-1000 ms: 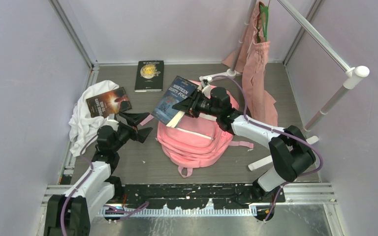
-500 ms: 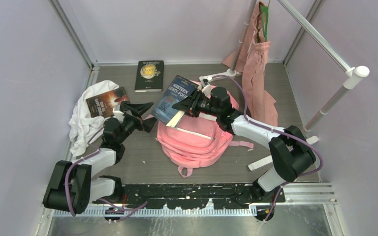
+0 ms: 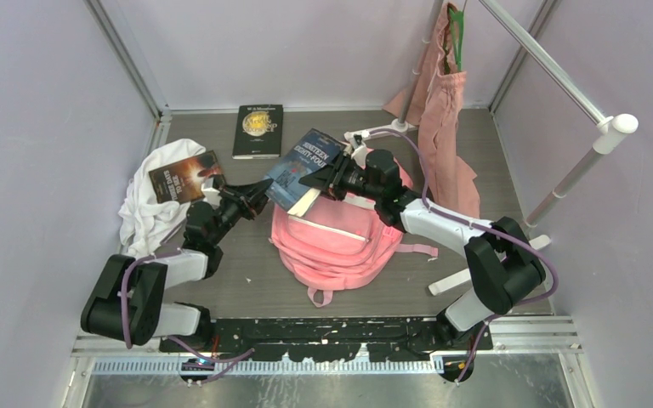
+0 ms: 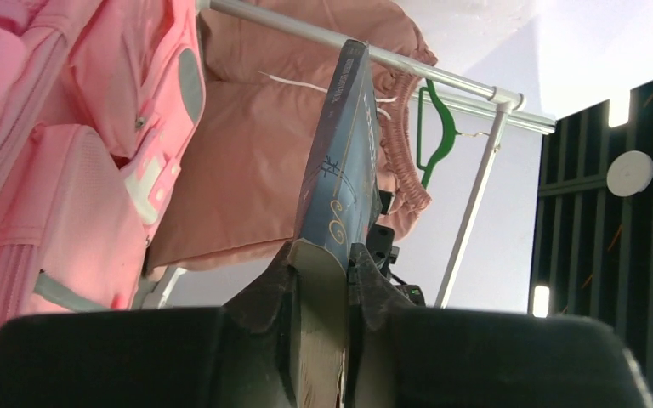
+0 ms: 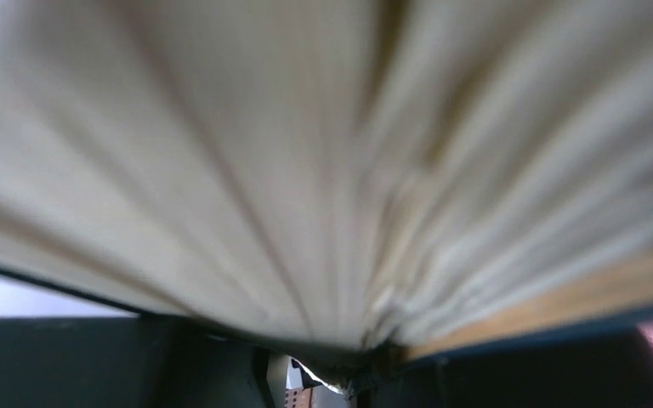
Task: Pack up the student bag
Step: Pick up the book from the center of the board.
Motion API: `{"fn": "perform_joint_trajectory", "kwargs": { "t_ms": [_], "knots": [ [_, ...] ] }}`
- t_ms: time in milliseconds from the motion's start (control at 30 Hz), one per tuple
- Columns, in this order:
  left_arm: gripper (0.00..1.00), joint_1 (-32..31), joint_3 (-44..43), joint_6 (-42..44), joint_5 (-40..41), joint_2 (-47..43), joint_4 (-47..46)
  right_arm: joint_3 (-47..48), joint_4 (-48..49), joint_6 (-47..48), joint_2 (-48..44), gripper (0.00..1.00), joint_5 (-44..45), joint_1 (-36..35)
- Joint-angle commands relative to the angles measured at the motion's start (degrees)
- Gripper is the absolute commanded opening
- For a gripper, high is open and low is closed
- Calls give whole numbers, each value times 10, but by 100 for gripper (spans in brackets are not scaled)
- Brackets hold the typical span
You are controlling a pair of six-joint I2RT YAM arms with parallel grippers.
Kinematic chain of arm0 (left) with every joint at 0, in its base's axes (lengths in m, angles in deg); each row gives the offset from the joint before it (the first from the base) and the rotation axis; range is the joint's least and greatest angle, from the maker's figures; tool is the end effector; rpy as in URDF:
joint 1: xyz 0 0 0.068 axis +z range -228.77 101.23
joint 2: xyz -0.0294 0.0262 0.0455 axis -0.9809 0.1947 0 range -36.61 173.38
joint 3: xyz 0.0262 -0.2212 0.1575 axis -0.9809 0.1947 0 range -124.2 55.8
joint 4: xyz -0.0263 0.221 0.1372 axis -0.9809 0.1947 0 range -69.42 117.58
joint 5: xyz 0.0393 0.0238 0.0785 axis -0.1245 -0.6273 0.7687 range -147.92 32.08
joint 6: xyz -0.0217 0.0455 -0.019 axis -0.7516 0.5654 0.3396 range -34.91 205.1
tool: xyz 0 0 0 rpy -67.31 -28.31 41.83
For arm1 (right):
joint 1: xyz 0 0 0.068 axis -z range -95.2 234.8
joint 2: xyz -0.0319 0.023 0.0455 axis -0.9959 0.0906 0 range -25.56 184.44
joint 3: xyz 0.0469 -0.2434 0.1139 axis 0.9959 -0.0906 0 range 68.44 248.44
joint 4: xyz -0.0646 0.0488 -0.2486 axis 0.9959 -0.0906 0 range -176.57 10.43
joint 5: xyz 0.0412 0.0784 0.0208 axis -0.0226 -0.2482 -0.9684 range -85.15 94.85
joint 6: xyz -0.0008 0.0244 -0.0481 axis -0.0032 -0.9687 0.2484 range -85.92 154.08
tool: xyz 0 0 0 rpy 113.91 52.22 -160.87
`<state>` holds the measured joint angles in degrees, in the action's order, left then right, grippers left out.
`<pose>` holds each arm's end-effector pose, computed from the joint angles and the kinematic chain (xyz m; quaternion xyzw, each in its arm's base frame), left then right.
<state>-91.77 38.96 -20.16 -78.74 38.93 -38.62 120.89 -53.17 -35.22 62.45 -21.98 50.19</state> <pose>0.2310 -0.0662 0.1920 -0.4103 0.5724 -0.6647 0.2492 0.2786 0.2117 0.2668 0.0771 0.7517 0.6056 0.2496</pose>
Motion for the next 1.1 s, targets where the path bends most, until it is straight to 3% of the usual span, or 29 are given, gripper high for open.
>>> {"fn": "perform_joint_trajectory", "kwargs": {
  "t_ms": [0, 67, 133, 167, 300, 433, 733, 833, 1067],
  "knots": [
    [1, -3, 2, 1, 2, 15, -83, 14, 88, 2, -33, 1, -24, -5],
    [0, -3, 2, -2, 4, 19, -102, 9, 96, 4, -35, 1, -24, -5],
    [0, -3, -1, -2, 2, 18, -106, 6, 87, 14, -41, 33, -24, -4],
    [0, -3, -4, 0, 0, 15, -106, 8, 66, 24, -45, 44, -21, -4],
    [0, -3, -12, 26, -8, -5, -65, 21, -68, 103, -70, 73, 1, -4],
    [0, -3, -26, 86, -27, -48, 49, 29, -191, 179, -98, 74, 15, -5],
    [0, -3, -133, 331, -6, -215, 509, 47, -410, 315, -146, 74, 142, -5],
    [0, -3, -142, 364, -3, -240, 555, 60, -431, 332, -153, 74, 177, -5],
    [0, -3, -150, 395, -41, -249, 549, 90, -442, 344, -150, 73, 181, -5]
  ]
}}
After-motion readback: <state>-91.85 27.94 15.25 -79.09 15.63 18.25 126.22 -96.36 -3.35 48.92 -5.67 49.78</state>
